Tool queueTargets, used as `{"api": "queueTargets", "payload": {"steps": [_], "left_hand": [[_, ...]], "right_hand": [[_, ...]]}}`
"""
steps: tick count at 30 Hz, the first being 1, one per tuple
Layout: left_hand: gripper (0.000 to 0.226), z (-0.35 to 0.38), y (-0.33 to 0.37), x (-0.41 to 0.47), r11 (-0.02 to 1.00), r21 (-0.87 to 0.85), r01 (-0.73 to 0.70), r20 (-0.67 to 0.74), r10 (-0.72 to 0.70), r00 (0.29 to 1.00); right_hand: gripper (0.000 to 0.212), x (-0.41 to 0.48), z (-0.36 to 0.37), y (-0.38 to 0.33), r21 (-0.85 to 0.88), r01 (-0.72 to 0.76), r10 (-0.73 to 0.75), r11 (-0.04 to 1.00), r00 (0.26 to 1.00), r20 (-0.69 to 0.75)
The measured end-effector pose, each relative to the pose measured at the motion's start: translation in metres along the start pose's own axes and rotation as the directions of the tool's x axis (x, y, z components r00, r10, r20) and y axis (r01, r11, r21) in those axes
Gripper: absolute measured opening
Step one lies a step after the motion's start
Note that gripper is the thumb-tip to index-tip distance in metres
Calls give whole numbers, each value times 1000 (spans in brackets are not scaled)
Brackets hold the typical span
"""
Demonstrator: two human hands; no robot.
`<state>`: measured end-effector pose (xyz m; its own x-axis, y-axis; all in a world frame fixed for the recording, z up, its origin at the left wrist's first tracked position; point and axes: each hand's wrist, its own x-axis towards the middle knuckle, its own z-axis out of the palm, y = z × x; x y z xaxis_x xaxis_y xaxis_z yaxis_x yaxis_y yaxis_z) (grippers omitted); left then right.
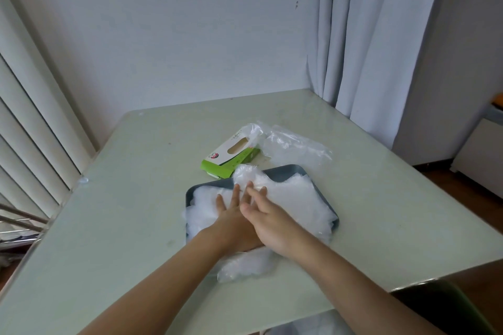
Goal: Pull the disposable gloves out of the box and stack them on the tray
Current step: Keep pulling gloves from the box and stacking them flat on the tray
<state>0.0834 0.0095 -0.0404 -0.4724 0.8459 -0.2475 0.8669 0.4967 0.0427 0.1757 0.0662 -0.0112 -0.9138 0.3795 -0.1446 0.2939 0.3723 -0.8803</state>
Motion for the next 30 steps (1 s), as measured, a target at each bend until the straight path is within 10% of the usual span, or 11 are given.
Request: {"api": "queueTargets", "payload": {"steps": [8,16,23,30], "left_hand": [[115,7,-19,-5,997,-81,3,4,-2,1000],[153,-2,-66,-30,997,70,45,82,-51,995],[160,-18,-85,-53,992,-17,124,155,-120,981],[161,-46,-124,-71,961,-81,264,242,-238,941]], "right_hand": [[60,23,-39,47,-672,-8,45,740,998,38],[84,16,-92,64,-876,38,73,481,994,83],[47,39,-138,61,-646,99,-222,757,969,-112],[42,71,-167,77,-561,100,-150,822,988,-42]]}}
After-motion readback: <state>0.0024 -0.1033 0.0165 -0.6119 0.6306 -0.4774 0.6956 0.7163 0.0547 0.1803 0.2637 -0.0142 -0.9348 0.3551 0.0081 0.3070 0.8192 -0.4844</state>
